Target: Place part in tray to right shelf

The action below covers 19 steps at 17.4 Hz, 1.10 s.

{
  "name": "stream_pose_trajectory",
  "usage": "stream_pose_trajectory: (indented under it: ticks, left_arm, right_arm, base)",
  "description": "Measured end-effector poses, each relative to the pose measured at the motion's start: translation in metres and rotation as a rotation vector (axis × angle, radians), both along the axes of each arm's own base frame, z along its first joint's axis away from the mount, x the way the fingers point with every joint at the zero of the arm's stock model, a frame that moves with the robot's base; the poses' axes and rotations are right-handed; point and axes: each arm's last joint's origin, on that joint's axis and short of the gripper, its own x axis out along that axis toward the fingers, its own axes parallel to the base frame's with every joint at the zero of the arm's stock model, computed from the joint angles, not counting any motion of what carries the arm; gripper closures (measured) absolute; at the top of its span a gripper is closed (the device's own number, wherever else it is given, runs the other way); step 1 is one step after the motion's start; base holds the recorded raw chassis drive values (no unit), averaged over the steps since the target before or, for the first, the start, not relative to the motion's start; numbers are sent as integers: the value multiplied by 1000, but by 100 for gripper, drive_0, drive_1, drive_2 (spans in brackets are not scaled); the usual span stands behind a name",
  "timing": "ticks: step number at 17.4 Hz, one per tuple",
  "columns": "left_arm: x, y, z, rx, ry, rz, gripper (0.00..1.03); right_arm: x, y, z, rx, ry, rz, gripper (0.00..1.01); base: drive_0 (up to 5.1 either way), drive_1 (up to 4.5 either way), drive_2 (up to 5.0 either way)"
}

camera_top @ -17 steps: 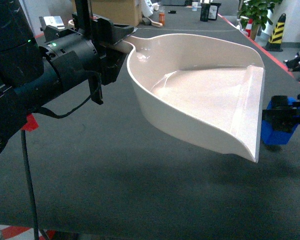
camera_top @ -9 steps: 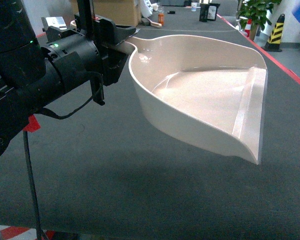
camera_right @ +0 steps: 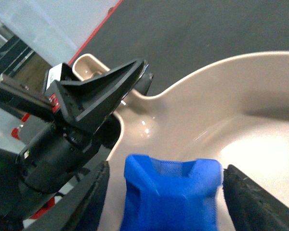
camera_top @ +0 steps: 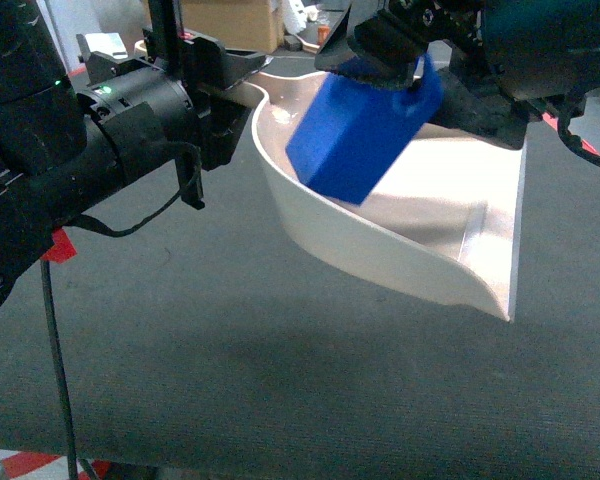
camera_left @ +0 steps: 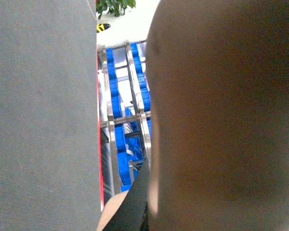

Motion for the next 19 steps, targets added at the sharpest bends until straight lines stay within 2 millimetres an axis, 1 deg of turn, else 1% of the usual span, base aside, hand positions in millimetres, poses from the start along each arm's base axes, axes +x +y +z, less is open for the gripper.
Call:
stream_pose_trajectory:
  ticks: [1, 3, 4, 6, 7, 8, 9, 11, 12, 13, 14, 16, 19]
  left_arm:
    - [0, 0, 0, 4, -1, 1, 88]
    - [0, 0, 0, 4, -3, -1, 88]
    - [0, 0, 0, 4, -2, -2, 88]
    - [0, 0, 0, 4, -3, 1, 88]
    - [0, 0, 0, 4, -3, 0, 88]
    - [0, 0, 0, 4, -3, -1, 88]
    - [0, 0, 0, 4, -3, -1, 88]
    - [0, 0, 0, 4, -3, -1, 88]
    - [0, 0, 0, 4, -3, -1, 88]
    - [0, 0, 0, 4, -2, 0, 88]
    - [0, 0, 0, 4, -4, -1, 88]
    - [0, 0, 0, 5, -2, -1, 88]
    - [1, 4, 0, 4, -1, 13, 88]
  right_arm:
    - [2, -1, 1, -6, -18, -34, 24]
    - [2, -11, 12, -29, -106, -107, 2]
    - [-2, -20, 22, -51, -173, -150, 3]
    - [-19, -45, 42, -137, -334, -273, 3]
    - [-36, -66, 48, -231, -422, -360, 3]
    - [-48, -79, 45, -308, -449, -416, 3]
    - [-61, -93, 36, -381, -438, -445, 3]
    - [-99, -118, 14, -508, -371, -519, 3]
    - [-121, -123, 4, -540, -326, -520, 3]
    - [-150, -122, -10, -591, -292, -507, 3]
    - [-166, -122, -3, -591, -367, -502, 3]
    - [-165, -122, -4, -601, -355, -500, 3]
    - [-165, -121, -4, -601, -357, -497, 3]
  base:
    - [0, 0, 0]
    - [0, 0, 0]
    - [0, 0, 0]
    - [0, 0, 0]
    - [0, 0, 0]
    - [0, 0, 0]
    - [0, 0, 0]
    - [0, 0, 0]
    - [0, 0, 0]
    - [0, 0, 0]
    - [0, 0, 0]
    - [0, 0, 0]
    - [489, -257, -257]
